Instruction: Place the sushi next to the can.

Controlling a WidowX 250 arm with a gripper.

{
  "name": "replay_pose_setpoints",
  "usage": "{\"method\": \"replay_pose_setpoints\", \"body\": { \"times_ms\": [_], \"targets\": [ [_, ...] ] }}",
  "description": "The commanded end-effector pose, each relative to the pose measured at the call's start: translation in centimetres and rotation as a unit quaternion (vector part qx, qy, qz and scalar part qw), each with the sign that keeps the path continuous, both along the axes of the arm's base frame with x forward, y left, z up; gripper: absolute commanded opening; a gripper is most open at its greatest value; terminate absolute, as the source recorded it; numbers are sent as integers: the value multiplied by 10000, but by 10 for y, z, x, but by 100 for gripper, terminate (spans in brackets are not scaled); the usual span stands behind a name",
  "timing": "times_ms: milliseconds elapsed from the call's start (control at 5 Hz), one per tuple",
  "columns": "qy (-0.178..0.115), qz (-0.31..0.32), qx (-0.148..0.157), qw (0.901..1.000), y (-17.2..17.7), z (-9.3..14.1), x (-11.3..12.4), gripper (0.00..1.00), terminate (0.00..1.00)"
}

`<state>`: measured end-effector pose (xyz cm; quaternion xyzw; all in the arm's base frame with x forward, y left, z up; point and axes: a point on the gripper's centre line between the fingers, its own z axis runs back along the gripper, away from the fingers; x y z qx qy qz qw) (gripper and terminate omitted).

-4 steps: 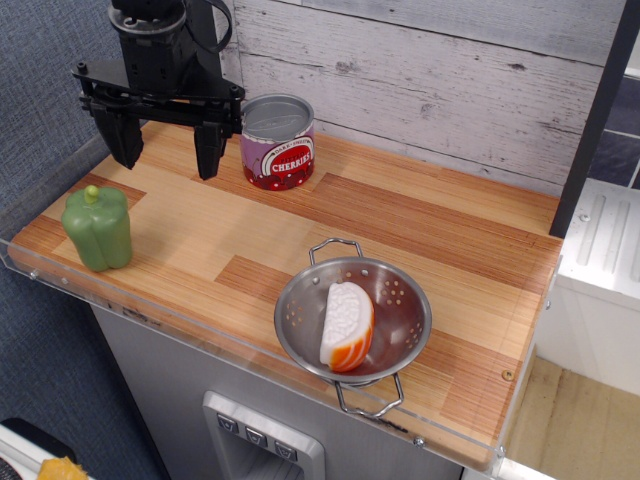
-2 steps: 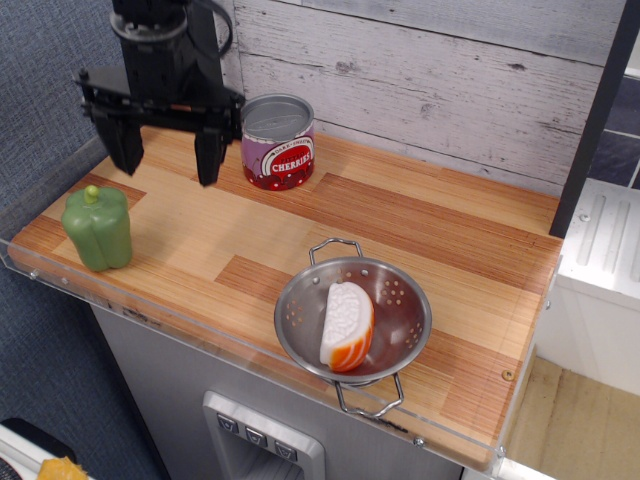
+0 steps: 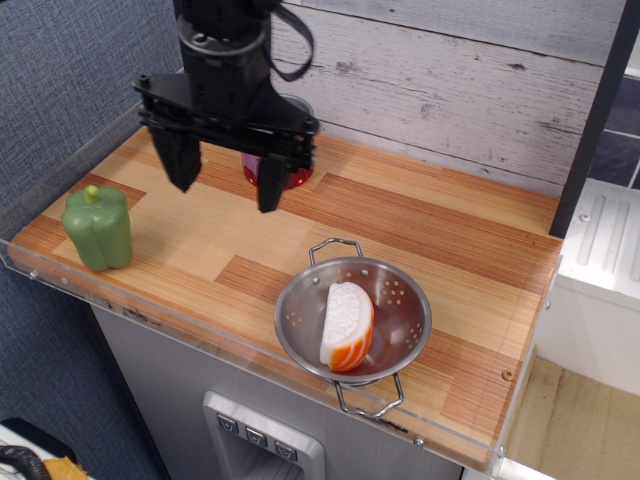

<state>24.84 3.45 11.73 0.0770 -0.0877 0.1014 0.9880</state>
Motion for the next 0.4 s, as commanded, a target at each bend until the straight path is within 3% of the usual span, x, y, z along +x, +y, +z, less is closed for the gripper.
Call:
{"method": "replay_pose_setpoints", "body": {
  "times_ms": [0, 200],
  "targets": [
    [188, -299, -280, 9990, -46, -13, -5, 100, 0],
    [368, -466, -442, 9973, -61, -28, -7, 100, 0]
  ]
}}
